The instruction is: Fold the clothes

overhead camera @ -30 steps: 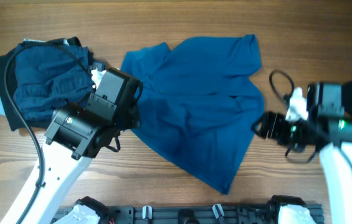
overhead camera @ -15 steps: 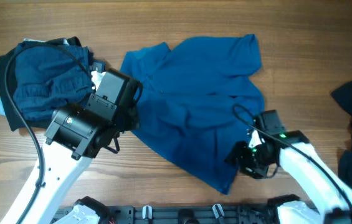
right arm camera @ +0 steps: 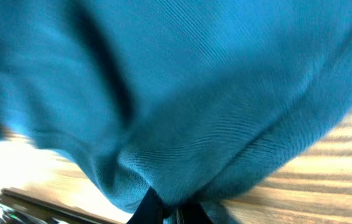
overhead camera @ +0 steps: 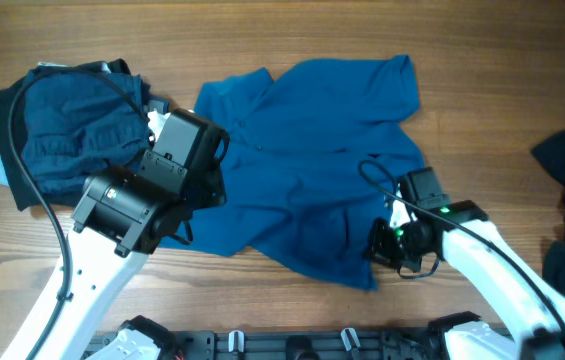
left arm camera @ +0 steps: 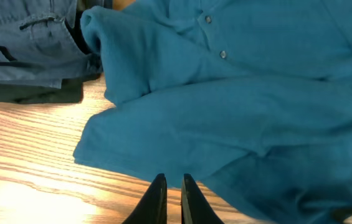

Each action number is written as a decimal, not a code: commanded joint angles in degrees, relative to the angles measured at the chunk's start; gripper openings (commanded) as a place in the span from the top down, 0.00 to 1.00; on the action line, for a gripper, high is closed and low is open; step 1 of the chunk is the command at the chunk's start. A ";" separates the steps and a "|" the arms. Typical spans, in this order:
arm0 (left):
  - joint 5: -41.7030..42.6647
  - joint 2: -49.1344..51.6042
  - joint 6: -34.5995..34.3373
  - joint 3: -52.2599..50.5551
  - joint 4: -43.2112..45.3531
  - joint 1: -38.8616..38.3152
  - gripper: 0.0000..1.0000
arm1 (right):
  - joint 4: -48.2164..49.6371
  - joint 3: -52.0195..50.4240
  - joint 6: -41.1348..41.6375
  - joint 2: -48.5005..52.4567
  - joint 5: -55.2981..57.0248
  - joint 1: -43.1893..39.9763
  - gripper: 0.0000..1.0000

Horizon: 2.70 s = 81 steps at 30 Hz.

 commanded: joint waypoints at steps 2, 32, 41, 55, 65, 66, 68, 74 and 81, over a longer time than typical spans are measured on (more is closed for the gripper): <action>-0.28 0.07 2.10 -0.17 -5.73 0.44 0.53 | -5.95 8.81 1.64 -11.93 12.02 -2.19 0.96; 21.73 1.51 -24.00 -48.04 23.02 0.74 0.36 | -11.23 13.73 -1.77 -16.39 22.27 -17.88 0.96; 19.65 1.51 -24.68 -48.04 26.43 3.91 0.89 | -10.91 13.73 -2.82 -16.39 22.29 -17.88 0.96; 19.58 -6.01 9.01 12.70 7.17 3.91 0.96 | -18.29 52.59 -6.97 -16.74 18.47 -17.88 0.96; 15.06 -0.37 21.49 70.93 -4.24 3.89 0.96 | -36.54 103.84 -5.40 -9.11 22.77 -17.88 0.96; 15.10 -0.37 22.01 73.92 -4.42 3.89 0.96 | -37.99 108.08 -4.04 -8.66 22.36 -17.88 0.96; 15.02 -0.37 22.12 78.86 -5.51 3.91 0.96 | -40.17 114.49 -2.67 -8.50 19.23 -17.88 0.96; 3.32 2.16 22.05 79.32 -12.13 3.89 0.96 | -42.51 117.85 -3.02 -7.32 25.22 -17.88 0.96; 0.55 18.25 26.58 79.19 -10.82 3.91 0.96 | -39.58 113.26 -7.37 7.48 24.20 -17.88 0.96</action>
